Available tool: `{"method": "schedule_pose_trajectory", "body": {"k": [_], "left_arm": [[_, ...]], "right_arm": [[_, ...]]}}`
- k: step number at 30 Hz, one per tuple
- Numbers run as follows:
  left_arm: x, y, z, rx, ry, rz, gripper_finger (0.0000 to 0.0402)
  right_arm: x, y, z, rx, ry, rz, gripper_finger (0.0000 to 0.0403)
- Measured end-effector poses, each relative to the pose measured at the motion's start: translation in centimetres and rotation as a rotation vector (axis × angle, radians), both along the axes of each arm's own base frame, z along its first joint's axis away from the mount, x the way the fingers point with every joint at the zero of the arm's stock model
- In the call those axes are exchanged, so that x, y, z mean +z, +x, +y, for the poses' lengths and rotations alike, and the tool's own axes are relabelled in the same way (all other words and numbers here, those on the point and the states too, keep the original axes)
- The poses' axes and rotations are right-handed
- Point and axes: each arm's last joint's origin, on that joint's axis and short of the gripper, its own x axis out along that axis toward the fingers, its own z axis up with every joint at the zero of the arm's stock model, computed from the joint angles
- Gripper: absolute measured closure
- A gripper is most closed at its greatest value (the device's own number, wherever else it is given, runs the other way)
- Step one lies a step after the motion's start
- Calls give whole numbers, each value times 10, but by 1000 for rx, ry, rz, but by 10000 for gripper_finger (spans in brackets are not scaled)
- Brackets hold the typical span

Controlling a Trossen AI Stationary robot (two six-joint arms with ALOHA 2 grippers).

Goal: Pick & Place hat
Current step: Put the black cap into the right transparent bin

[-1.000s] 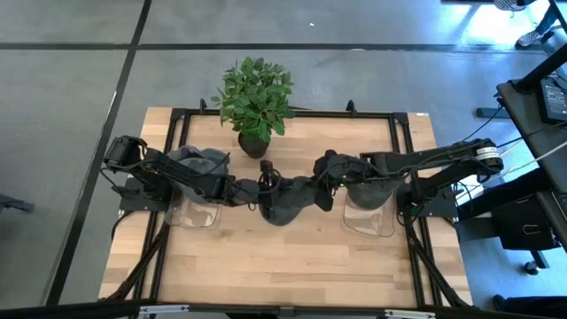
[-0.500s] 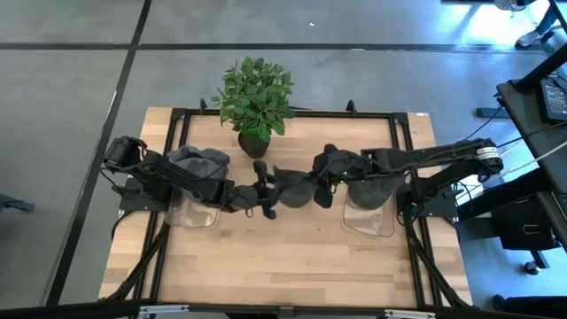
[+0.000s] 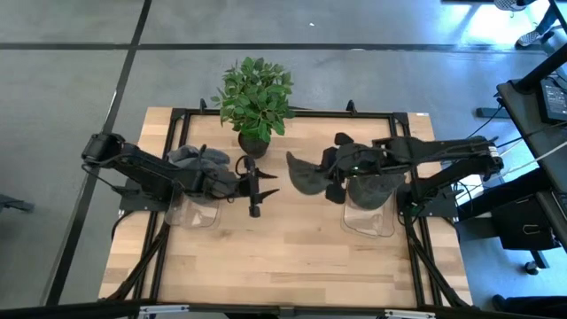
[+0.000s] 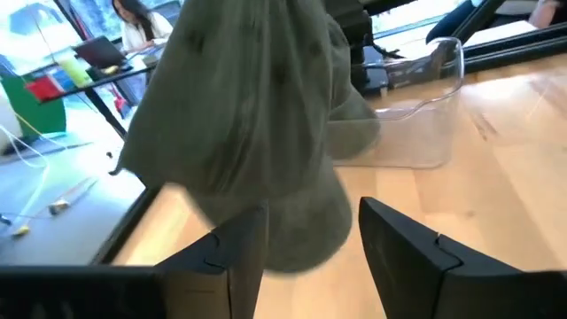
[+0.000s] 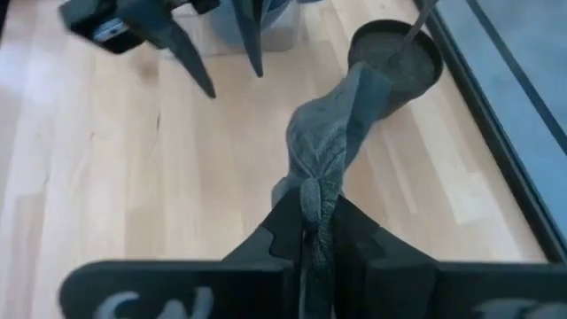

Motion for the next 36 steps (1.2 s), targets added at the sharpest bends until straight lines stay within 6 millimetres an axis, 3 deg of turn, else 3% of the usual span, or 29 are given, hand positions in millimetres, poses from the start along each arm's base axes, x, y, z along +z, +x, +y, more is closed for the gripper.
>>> {"method": "schedule_pose_trajectory", "body": {"k": [9,15,21,31,36], "left_arm": [[0,0,0,-33,-49,-9,231],[1,0,0,-33,-49,-10,235],[0,0,0,-27,-70,-14,232],[-1,0,3,-12,-69,-2,235],[-1,0,2,-13,-69,-5,231]], "right_arm": [[61,-38,23,-56,132,40,374],[85,-69,36,-166,288,79,374],[79,-90,51,-271,337,196,374],[76,-110,69,-180,376,219,374],[63,-111,75,-131,351,288,374]]}}
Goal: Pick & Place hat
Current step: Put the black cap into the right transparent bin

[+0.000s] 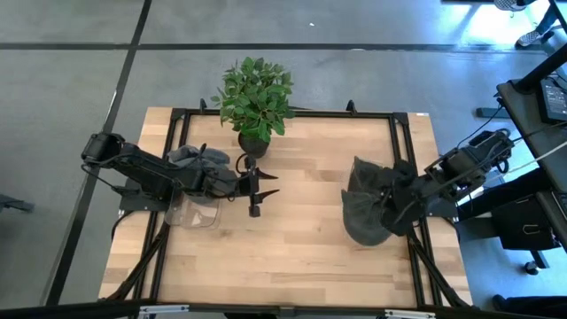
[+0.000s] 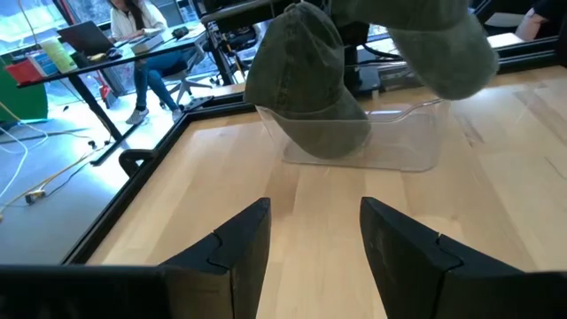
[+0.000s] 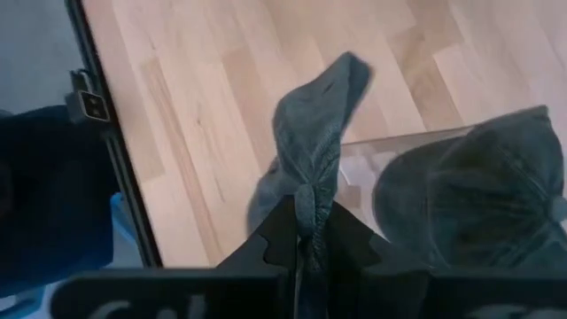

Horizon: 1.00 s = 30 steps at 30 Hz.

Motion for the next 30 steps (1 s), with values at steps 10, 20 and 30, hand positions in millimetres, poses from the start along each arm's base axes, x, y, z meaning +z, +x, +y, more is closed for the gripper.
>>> {"method": "schedule_pose_trajectory", "body": {"k": [10,20,30], "left_arm": [[0,1,11,49,-25,-9,234],[0,2,18,78,-67,-20,234],[0,2,18,78,-66,-20,231]], "right_arm": [[11,-27,-16,-6,23,-83,374],[-15,-47,-32,-36,-69,-75,374],[-83,-42,-33,-224,-236,43,374]]}}
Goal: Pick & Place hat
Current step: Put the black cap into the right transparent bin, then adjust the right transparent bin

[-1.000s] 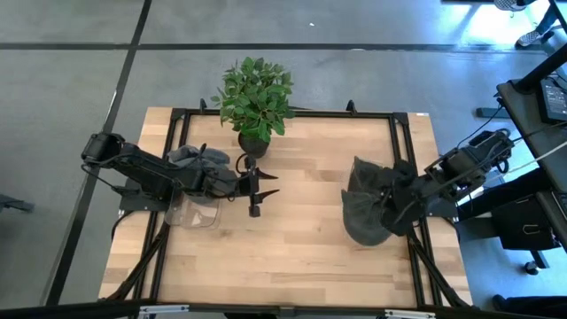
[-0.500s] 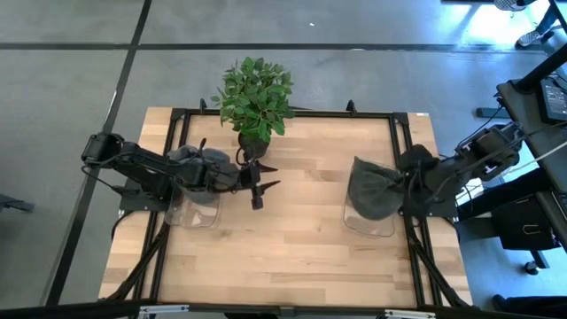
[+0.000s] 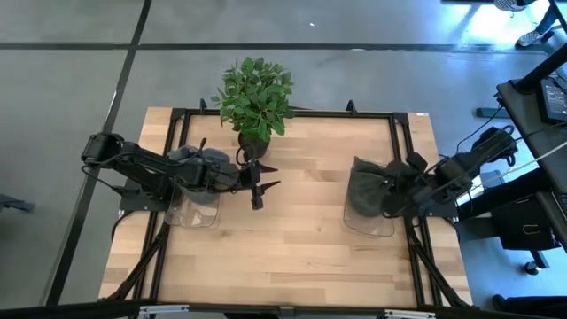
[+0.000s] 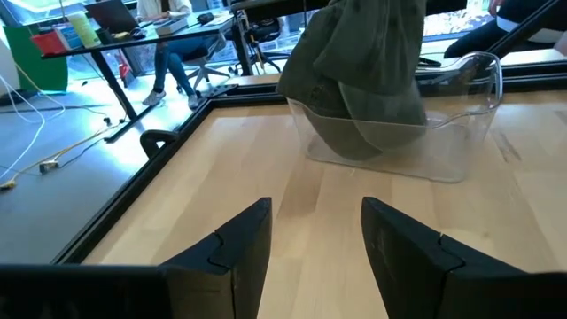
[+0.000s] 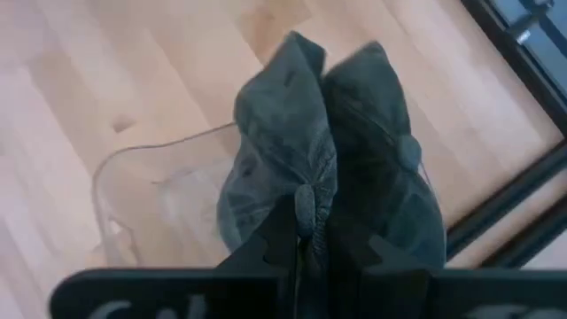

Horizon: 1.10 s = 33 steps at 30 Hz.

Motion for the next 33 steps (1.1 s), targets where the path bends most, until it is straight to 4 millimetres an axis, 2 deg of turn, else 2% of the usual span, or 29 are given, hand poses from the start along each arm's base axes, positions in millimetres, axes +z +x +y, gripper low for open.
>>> {"method": "schedule_pose_trajectory", "body": {"k": [10,18,22,24,28,31,33], "left_arm": [[0,0,0,0,1,1,232],[0,0,0,-8,68,21,234],[0,0,0,-8,69,21,234],[0,0,0,-8,68,21,233],[0,0,0,-8,68,21,231],[0,0,0,-9,68,22,233],[0,0,0,-9,68,22,235]], "right_arm": [[-40,1,-1,-76,-78,80,359],[-44,2,1,-18,-79,122,354],[-44,2,1,-26,-69,124,329],[-41,1,1,-25,-69,128,307],[-20,0,0,-22,-49,60,266],[1,2,-1,-28,-34,-48,248],[9,13,5,15,-33,-173,241]]}}
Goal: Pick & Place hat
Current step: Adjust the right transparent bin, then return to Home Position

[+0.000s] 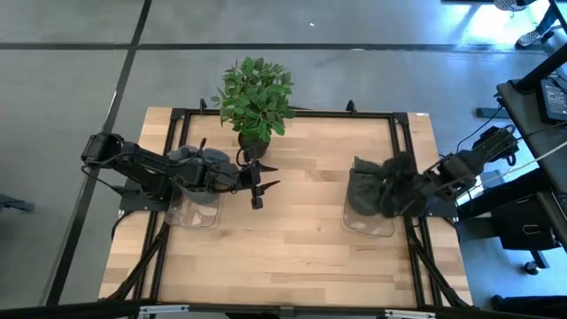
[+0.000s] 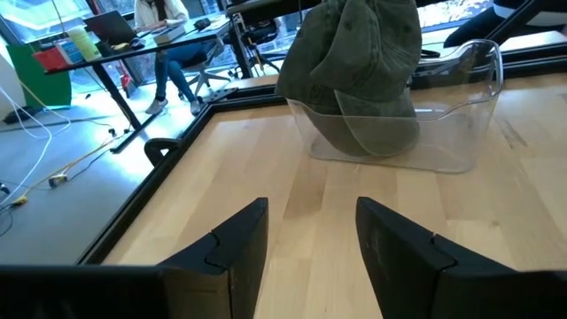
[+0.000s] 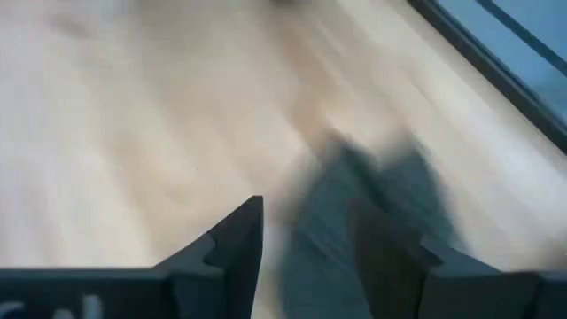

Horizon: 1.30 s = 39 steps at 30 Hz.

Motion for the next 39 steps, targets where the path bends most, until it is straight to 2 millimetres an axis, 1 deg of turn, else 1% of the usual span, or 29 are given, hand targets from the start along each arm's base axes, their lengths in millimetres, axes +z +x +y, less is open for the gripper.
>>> {"method": "schedule_pose_trajectory", "body": {"k": [2,5,6,8,10,13,15,18,20,23,27,30,33,36,39], "left_arm": [[0,0,0,0,0,0,235],[0,0,0,0,0,0,233],[0,0,0,0,0,0,232],[0,0,0,-1,0,0,231],[0,0,0,-1,-1,2,232],[-1,0,0,-1,-1,7,234],[-1,0,-1,-5,-2,12,235],[-2,0,-1,-7,-2,17,234],[-2,-1,-1,-7,-2,21,232],[-2,-1,-1,-6,-7,23,231],[-2,-1,-1,-6,-7,23,234],[-2,-1,-1,-5,-7,24,235],[-2,-1,-1,-7,0,26,233],[-1,-3,-2,-11,-5,35,231],[13,-15,-7,-20,-51,-4,232]], "right_arm": [[2,21,12,127,-14,-102,239],[0,61,29,320,-16,-168,239],[-5,73,33,371,-22,-161,239],[-20,94,37,432,-20,-96,240],[-36,111,38,437,9,-19,239],[-70,130,39,423,39,166,238],[-87,137,41,424,54,258,238],[-106,144,45,409,91,360,238],[-118,144,46,385,121,444,238],[-121,138,48,330,145,502,238],[-121,124,52,258,157,595,238],[-116,116,55,236,145,597,238],[-107,115,59,258,99,515,238],[-84,115,62,291,70,385,238],[-58,106,61,362,46,222,238]]}}
